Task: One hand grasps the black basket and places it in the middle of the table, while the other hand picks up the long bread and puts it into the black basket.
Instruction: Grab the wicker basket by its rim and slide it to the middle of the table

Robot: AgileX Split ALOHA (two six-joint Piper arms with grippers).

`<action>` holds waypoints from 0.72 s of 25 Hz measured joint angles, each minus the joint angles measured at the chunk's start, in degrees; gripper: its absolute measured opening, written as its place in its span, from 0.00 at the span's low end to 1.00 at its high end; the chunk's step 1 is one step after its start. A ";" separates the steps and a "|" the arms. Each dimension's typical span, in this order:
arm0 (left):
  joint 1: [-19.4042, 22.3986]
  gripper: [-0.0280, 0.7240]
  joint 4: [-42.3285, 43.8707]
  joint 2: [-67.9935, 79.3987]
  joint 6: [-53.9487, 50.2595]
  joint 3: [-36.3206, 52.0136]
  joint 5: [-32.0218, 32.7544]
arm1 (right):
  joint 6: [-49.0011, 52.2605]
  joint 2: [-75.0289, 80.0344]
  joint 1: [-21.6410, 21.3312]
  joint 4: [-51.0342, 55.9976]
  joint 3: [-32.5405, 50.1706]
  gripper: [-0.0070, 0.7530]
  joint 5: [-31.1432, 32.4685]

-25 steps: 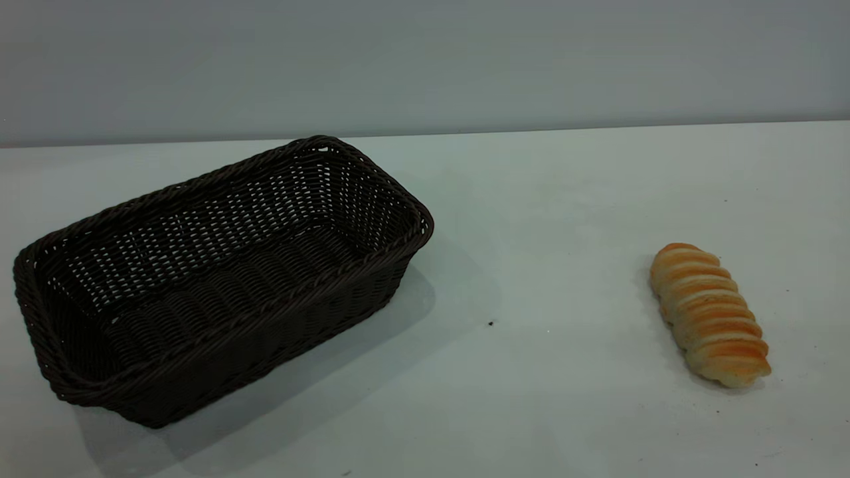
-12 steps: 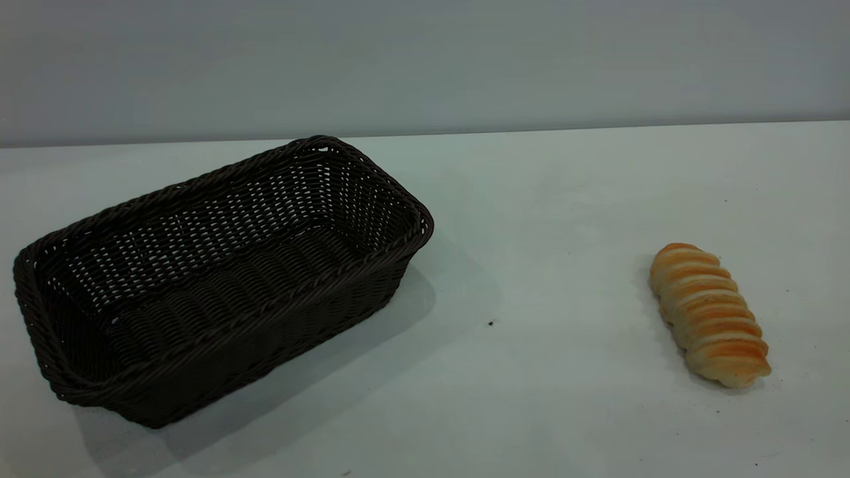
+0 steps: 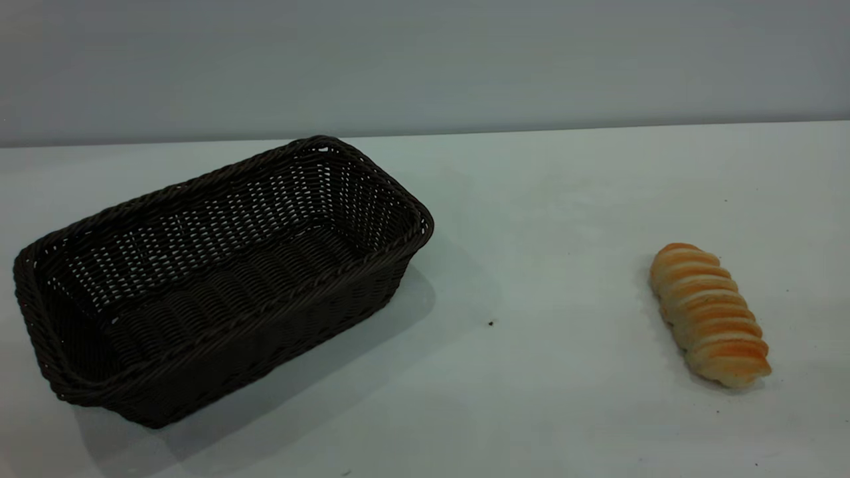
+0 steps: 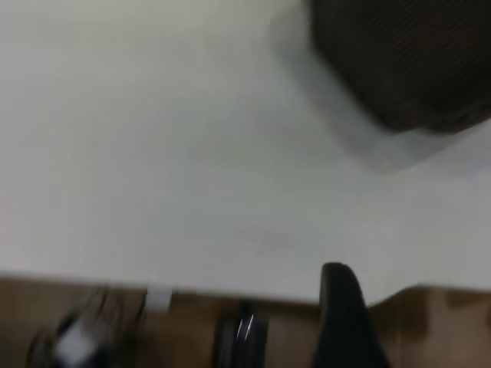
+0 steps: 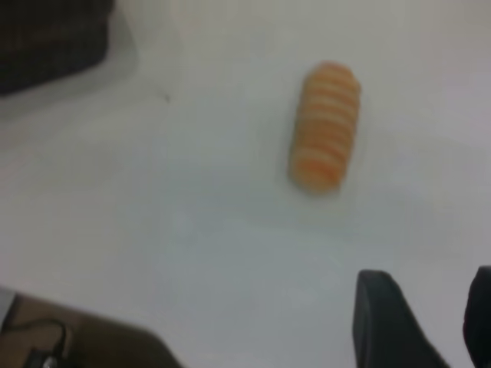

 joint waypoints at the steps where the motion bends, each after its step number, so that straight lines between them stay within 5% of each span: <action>1: 0.00 0.74 0.55 2.93 -0.77 0.00 0.00 | 0.00 1.90 0.28 -0.20 0.00 0.32 -1.97; 7: 0.00 0.74 3.12 17.86 -5.99 -0.75 -8.14 | -1.62 12.53 0.65 -1.07 0.00 0.35 -8.37; 18: 0.00 0.74 7.62 43.79 -15.81 -1.04 -27.48 | -2.08 20.50 0.65 -1.26 0.00 0.56 -17.06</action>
